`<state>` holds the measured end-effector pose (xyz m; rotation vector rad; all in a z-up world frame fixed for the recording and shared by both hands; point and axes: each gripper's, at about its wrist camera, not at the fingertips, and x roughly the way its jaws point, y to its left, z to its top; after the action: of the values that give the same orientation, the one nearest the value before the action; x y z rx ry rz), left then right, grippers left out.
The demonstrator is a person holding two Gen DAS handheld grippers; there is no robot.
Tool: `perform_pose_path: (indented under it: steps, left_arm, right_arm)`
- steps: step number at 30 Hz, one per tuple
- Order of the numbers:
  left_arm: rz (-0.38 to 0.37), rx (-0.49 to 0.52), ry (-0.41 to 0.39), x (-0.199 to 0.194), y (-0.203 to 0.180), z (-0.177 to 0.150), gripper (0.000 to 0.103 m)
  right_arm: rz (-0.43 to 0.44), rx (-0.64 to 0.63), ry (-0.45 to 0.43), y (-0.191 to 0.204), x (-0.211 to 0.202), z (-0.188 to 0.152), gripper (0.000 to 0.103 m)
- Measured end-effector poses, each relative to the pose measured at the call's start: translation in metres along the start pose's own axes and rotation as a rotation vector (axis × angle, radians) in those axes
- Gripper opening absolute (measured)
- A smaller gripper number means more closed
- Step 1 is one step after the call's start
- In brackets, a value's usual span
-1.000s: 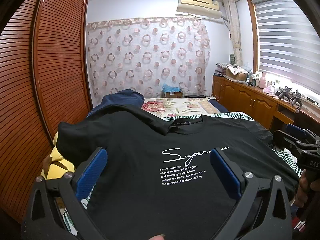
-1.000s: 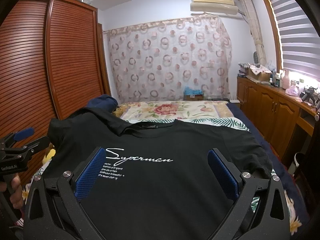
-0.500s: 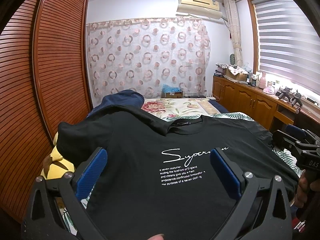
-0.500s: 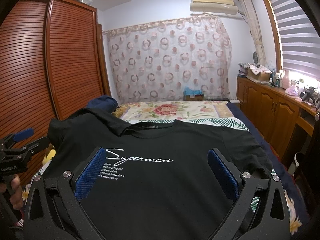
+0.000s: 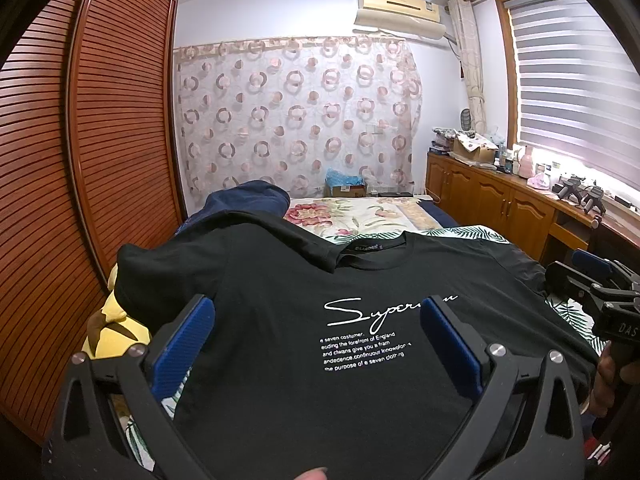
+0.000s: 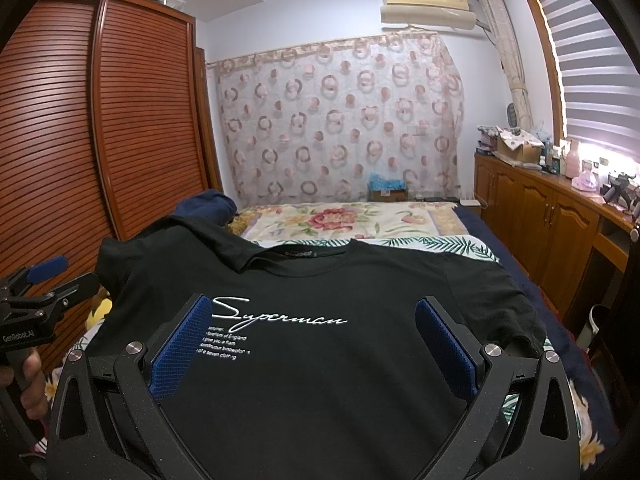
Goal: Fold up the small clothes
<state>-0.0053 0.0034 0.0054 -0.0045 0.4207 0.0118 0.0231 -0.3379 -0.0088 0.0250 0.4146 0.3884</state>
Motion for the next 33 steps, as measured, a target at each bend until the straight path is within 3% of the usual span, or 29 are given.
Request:
perform_pose_path:
  steps: [33]
  left_arm:
    - [0.000,-0.002,-0.005,-0.0019,0.0022,0.0035,0.103]
  right_arm:
    - [0.000,0.000,-0.005,0.0012,-0.0002,0.0006,0.103]
